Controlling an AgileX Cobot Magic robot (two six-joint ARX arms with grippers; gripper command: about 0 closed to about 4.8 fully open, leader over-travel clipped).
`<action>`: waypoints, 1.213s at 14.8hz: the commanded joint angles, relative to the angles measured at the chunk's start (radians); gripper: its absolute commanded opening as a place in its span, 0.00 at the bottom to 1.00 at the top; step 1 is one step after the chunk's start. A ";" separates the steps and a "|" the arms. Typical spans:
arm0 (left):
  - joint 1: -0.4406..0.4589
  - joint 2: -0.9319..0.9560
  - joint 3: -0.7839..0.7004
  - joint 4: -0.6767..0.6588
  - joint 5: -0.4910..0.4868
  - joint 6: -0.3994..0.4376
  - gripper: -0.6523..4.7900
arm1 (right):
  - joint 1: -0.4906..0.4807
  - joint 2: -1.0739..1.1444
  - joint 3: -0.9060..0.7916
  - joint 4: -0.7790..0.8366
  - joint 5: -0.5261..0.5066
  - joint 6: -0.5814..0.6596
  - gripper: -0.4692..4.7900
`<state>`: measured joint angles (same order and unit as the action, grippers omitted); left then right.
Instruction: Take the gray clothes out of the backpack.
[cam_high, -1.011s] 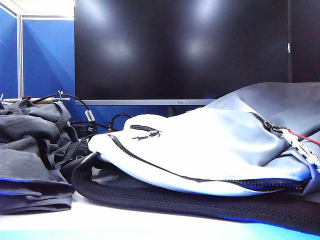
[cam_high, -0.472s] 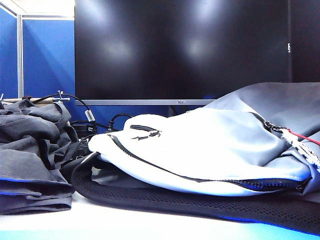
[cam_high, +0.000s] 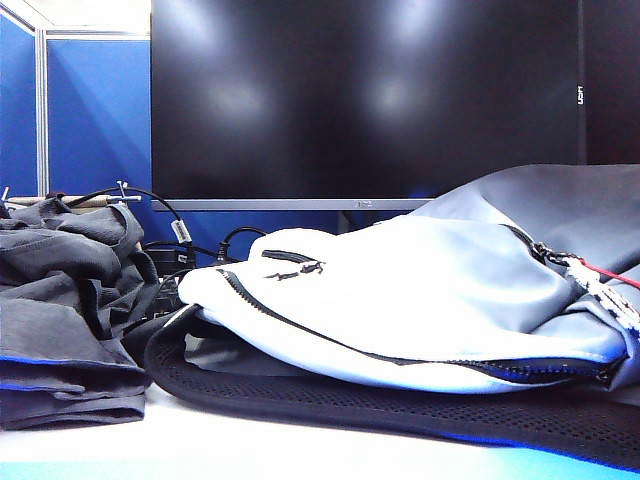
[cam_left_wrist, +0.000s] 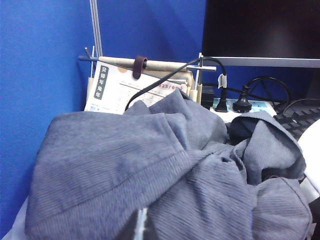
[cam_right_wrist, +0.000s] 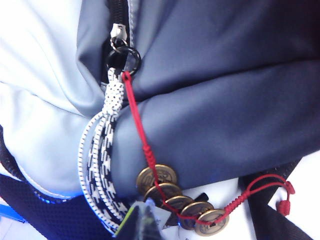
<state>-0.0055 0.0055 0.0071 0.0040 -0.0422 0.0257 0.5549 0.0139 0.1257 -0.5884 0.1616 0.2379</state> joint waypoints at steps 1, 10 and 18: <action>0.002 -0.002 0.000 0.011 0.001 0.000 0.11 | -0.030 -0.012 -0.005 0.061 0.050 -0.037 0.08; 0.002 -0.002 0.000 0.010 0.001 0.000 0.11 | -0.406 -0.012 -0.125 0.655 -0.060 -0.187 0.08; 0.002 -0.002 0.000 0.011 0.001 0.000 0.11 | -0.553 -0.012 -0.125 0.682 -0.165 -0.182 0.08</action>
<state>-0.0048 0.0055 0.0071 0.0036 -0.0418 0.0257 0.0002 0.0032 0.0082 0.0792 0.0048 0.0547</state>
